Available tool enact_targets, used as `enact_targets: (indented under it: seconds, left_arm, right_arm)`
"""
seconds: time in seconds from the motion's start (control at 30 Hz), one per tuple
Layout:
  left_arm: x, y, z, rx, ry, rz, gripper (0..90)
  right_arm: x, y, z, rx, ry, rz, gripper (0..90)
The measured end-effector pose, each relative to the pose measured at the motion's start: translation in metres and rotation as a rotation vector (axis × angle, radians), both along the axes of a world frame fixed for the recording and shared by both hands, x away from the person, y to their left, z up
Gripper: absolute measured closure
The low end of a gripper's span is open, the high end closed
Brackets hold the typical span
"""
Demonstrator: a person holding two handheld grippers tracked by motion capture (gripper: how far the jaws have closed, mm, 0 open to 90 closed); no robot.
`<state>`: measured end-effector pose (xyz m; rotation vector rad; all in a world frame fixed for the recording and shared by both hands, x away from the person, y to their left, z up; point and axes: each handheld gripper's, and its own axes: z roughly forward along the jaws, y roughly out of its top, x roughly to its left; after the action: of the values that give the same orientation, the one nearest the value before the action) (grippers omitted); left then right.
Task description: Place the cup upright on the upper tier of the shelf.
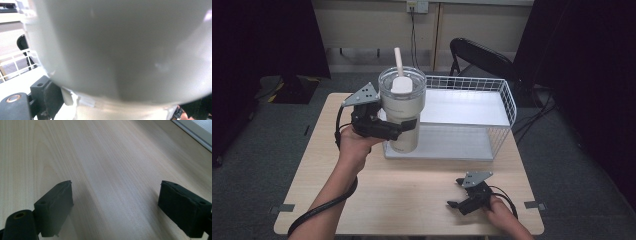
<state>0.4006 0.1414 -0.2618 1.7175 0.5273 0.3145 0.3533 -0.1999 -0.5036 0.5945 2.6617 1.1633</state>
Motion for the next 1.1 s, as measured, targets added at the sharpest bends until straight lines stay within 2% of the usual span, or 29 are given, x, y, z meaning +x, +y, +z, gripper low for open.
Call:
enact_targets:
  seconds: [0.63,0.9,1.1]
  left_arm:
    - [0.008,-0.007,0.027,0.007,-0.007,-0.004,9.2]
    - [0.015,-0.011,0.034,-0.003,-0.012,-0.002,9.2]
    - [0.021,-0.016,0.040,0.010,-0.017,-0.003,9.2]
  right_arm:
    - [0.000,0.000,0.000,0.000,-0.001,0.002,11.9]
    - [0.000,0.000,0.000,0.000,0.000,0.002,11.9]
    - [0.000,0.000,0.000,0.000,-0.001,0.002,11.9]
